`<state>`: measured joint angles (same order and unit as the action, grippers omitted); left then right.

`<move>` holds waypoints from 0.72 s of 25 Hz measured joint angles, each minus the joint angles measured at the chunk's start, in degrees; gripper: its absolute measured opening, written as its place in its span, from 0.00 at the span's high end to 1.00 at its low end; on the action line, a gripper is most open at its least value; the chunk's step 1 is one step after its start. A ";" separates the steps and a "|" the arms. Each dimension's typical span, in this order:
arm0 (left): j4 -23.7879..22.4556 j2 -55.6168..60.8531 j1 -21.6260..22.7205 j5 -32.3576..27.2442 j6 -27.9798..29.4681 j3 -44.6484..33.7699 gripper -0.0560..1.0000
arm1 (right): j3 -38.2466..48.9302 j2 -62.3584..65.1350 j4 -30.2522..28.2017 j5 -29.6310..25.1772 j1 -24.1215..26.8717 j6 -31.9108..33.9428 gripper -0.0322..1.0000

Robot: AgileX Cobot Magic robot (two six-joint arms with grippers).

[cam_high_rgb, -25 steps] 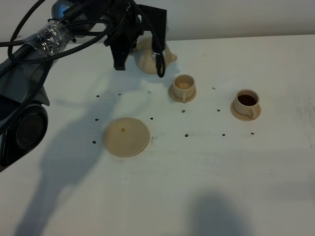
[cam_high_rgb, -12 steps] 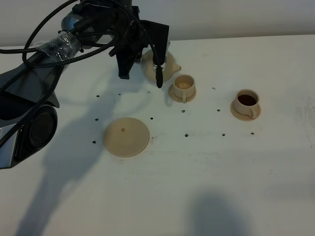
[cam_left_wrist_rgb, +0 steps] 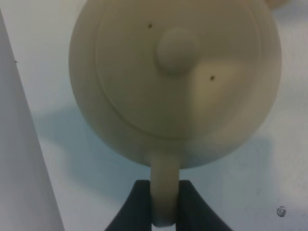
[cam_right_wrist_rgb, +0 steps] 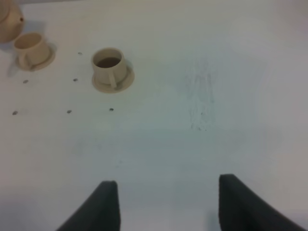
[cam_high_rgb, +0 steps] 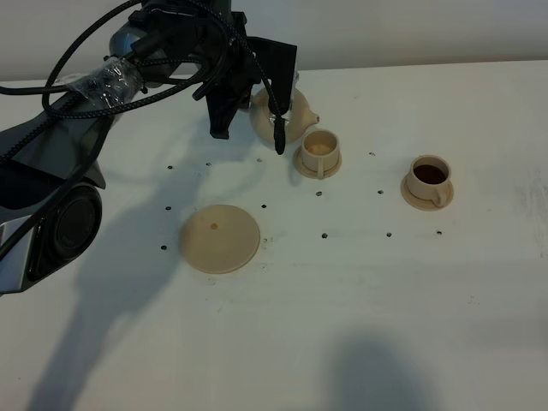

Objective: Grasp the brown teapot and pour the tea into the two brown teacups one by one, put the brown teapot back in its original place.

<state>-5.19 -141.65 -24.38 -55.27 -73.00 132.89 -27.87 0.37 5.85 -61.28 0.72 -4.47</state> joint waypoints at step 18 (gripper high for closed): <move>-8.31 0.00 -3.17 4.25 -7.24 0.00 0.80 | 0.00 0.00 0.00 0.00 0.00 0.00 0.53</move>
<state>-13.49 -141.65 -27.55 -51.02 -80.23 132.89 -27.87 0.37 5.85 -61.28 0.72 -4.47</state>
